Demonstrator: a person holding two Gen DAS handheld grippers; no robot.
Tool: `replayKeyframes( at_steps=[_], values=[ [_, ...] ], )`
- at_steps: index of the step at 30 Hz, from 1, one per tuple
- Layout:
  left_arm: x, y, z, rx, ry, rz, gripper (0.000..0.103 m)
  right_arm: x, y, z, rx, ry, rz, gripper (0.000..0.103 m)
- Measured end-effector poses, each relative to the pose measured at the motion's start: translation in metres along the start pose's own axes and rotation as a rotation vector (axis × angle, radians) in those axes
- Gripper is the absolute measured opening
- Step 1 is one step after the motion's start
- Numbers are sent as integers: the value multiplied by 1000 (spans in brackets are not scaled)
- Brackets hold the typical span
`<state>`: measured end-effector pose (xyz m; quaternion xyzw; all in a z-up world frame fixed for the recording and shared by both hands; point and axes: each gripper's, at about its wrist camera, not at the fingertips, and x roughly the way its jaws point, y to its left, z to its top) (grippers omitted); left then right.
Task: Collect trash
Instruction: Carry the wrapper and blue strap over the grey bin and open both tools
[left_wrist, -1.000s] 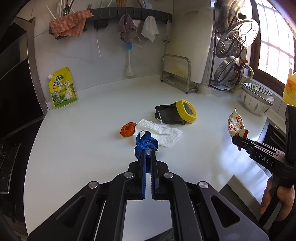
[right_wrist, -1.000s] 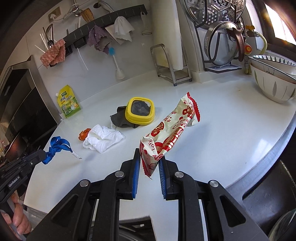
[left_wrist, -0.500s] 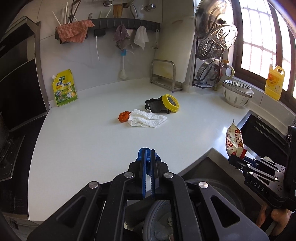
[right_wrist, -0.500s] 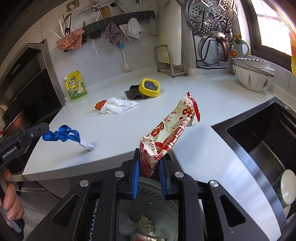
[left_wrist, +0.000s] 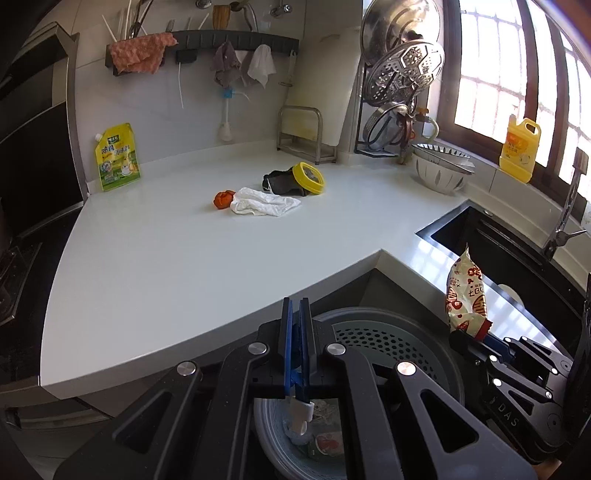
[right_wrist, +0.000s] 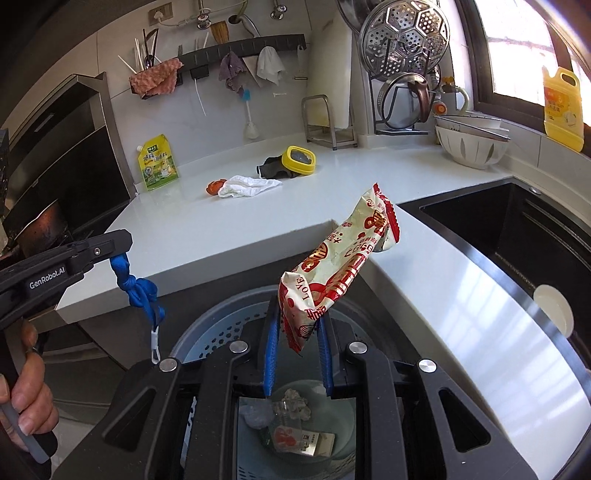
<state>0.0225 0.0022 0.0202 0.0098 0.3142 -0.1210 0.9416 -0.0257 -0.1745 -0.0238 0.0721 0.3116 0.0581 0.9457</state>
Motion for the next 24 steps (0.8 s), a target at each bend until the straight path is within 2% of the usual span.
replayKeyframes(
  at_steps=[4,12,21,22,24],
  values=[
    [2,-5,-13,0,32,-38,4,-8,0,-17,4,17,-11,19],
    [12,-18,-38,13,95,-67,4,-8,-3,-44,21,61,-13,19],
    [32,-23,-62,2,160,-59,4,22,14,-69,-47,207,29,19],
    [35,-22,-64,2,171,-58,4,24,14,-71,-46,211,29,20],
    [38,-20,-67,2,180,-47,4,26,12,-74,-39,219,28,29]
  ],
)
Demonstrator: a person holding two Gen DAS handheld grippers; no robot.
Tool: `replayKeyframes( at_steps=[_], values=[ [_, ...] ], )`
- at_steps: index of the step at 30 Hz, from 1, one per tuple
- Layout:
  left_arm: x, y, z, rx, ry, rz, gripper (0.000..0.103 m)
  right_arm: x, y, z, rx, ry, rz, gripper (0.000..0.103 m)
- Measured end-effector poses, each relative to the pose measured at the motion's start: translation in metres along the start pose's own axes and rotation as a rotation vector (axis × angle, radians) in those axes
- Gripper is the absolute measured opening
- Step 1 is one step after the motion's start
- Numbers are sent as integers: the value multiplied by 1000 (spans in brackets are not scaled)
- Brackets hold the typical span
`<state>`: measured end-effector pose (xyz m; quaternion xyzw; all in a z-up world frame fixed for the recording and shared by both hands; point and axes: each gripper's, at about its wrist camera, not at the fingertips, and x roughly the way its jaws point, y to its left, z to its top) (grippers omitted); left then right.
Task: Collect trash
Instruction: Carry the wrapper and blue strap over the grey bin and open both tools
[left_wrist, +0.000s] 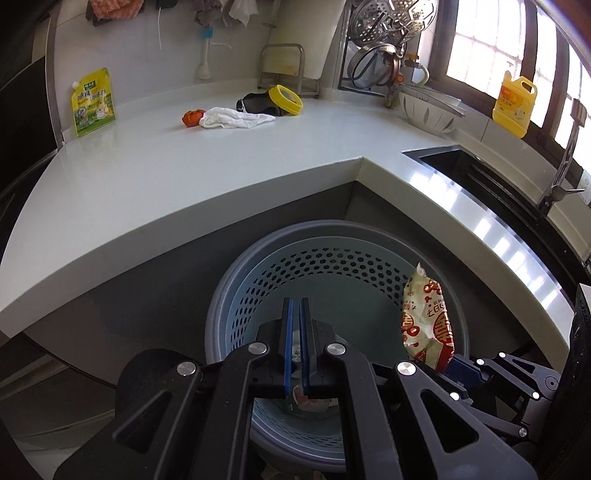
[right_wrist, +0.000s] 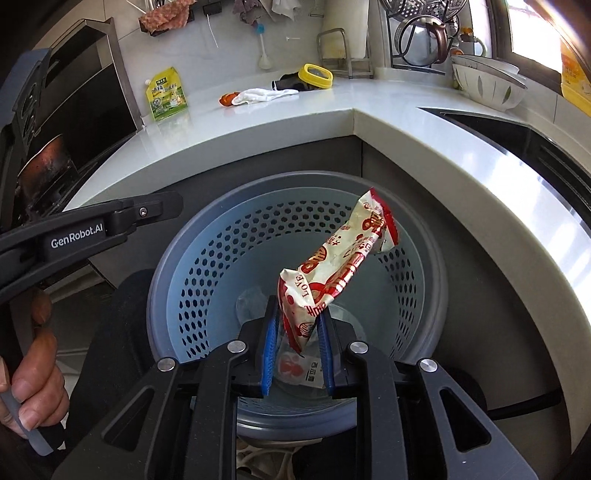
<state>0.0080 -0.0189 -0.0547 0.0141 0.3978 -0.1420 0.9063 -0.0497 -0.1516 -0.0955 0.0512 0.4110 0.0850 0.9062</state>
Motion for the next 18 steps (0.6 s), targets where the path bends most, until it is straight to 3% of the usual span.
replayKeyframes(
  at_steps=[1,3,15,18],
  values=[
    [2,2,0,-2,4,5,4,0,-1,0,6,-3,-2,43],
    [4,7,-1,-15,17,1,4,-3,-5,0,17,-18,0,55],
    [14,21,-8,-36,55,20,9,-5,-13,3,41,-32,7,57],
    [16,28,-9,-46,61,31,26,-5,-13,4,44,-39,8,58]
  ],
)
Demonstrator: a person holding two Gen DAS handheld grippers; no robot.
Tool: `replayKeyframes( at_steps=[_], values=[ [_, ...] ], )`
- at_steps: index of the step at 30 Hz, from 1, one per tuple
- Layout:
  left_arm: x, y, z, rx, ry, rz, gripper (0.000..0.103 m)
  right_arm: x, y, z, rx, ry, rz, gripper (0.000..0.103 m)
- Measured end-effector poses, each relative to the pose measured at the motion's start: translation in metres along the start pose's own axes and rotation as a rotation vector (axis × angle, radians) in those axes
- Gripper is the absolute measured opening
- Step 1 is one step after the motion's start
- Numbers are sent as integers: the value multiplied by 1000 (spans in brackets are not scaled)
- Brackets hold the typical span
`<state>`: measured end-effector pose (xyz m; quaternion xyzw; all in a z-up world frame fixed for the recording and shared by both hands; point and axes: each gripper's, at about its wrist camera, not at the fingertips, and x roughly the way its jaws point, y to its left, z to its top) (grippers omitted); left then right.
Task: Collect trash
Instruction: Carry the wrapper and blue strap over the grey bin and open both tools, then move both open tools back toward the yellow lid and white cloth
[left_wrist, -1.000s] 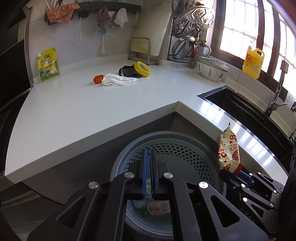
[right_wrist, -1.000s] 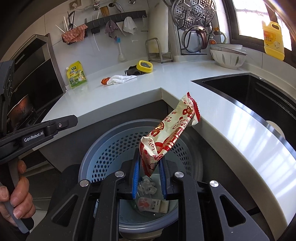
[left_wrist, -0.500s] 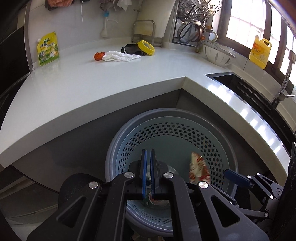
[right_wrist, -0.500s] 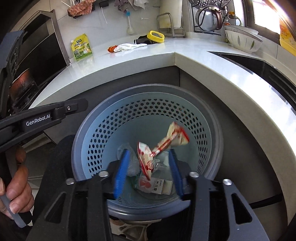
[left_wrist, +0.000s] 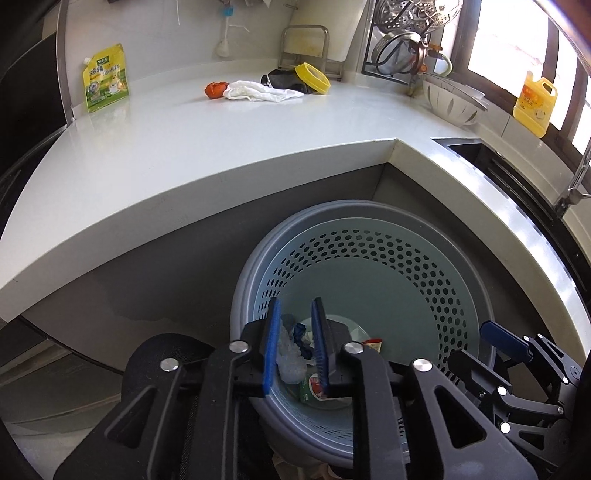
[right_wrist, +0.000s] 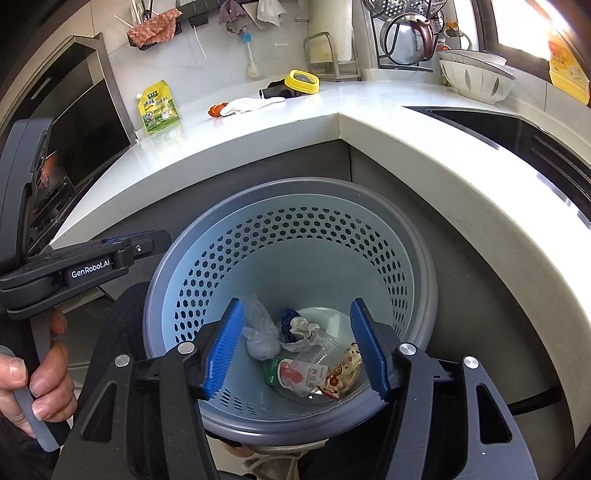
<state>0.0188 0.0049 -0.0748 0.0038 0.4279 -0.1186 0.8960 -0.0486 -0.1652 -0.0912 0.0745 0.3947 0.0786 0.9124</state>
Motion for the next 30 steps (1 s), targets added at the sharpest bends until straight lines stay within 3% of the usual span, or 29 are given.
replayKeyframes(
  at_steps=[2,9,15,19,25,30],
  values=[
    [0,6,0,-12,-8,12,48,0,1,1,3,-6,6,61],
    [-1,25,8,-39,-23,44,55,3,5,14,-1,-28,27,64],
    [-11,39,36,-62,-84,56,73,4,4,46,0,-79,38,68],
    [-21,49,70,-83,-157,68,92,8,0,82,-25,-118,26,71],
    [-18,63,126,-94,-232,104,97,23,-15,149,3,-158,49,76],
    [0,76,173,-109,-254,136,97,38,-19,207,-46,-211,8,79]
  ],
)
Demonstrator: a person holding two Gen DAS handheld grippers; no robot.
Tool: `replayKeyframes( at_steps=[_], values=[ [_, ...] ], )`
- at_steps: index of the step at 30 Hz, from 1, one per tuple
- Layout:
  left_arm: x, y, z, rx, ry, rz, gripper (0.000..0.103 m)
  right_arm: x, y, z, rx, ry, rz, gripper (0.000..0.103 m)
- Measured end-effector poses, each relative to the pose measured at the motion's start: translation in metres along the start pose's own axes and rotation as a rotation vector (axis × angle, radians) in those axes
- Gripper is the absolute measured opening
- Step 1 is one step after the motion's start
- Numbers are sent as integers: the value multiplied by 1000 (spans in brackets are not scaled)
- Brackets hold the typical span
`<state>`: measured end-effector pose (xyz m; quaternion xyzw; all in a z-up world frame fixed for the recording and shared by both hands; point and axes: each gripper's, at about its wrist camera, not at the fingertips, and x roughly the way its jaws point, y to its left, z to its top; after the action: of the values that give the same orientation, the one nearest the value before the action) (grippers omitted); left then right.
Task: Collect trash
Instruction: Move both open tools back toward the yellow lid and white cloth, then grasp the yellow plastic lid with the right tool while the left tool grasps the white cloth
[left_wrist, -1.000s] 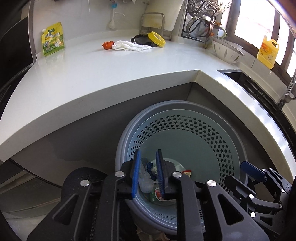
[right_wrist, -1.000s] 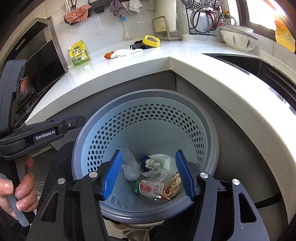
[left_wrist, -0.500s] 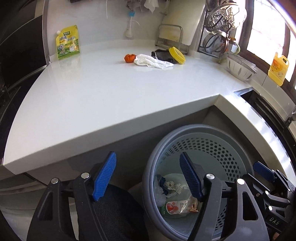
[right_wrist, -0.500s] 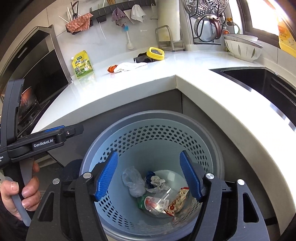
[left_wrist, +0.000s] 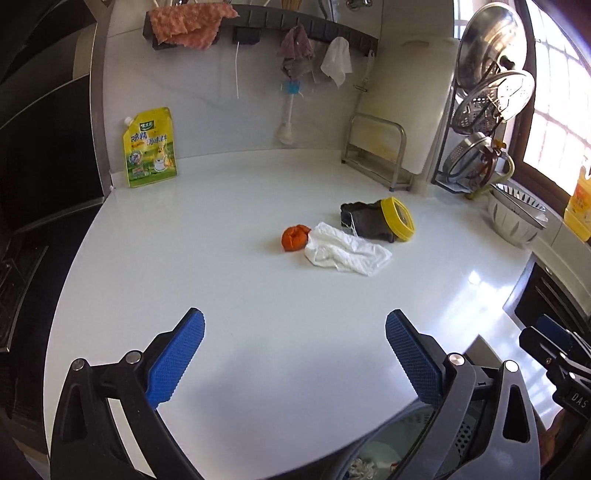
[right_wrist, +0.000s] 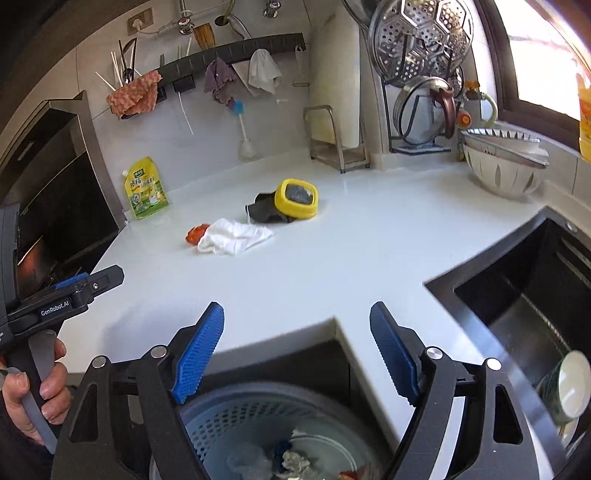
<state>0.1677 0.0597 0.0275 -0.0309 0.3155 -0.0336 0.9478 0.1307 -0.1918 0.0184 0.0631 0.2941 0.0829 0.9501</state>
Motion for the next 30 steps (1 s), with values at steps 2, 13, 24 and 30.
replayKeyframes(
  at_steps=[2,13,24,30],
  values=[
    [13,-1,15,3,-11,12,97,16,0,20,-34,-5,-15,79],
    [91,2,66,-2,2,57,97,124,-5,79,-81,103,4,81],
    [132,13,73,-22,59,77,97,201,-4,107,-36,166,50,81],
    [135,6,70,10,67,75,97,230,-7,114,8,224,82,81]
  ],
)
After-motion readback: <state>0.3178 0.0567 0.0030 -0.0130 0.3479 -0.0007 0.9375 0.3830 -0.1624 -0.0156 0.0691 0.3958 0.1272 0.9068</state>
